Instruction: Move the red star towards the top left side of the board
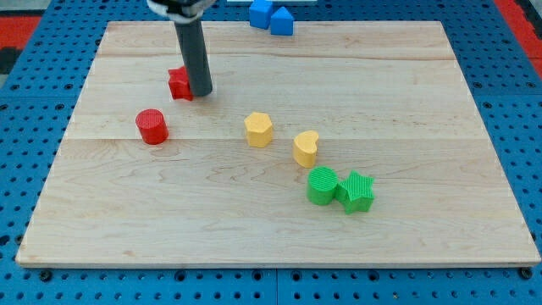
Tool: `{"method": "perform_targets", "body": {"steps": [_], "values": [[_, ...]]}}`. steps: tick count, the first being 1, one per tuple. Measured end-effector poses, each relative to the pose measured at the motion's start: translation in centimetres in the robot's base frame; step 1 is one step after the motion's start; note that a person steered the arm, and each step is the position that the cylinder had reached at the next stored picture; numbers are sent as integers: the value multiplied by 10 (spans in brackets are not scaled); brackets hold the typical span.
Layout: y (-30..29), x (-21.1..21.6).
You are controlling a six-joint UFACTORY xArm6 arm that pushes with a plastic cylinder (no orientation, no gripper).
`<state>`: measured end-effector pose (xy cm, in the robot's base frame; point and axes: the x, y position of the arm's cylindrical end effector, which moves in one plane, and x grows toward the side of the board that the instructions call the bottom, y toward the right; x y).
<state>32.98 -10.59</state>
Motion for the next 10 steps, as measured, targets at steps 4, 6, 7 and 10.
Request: {"method": "perform_targets", "body": {"steps": [4,6,7,10], "values": [[-51,3],[-70,-3],[-70,2],[-78,-11]]}}
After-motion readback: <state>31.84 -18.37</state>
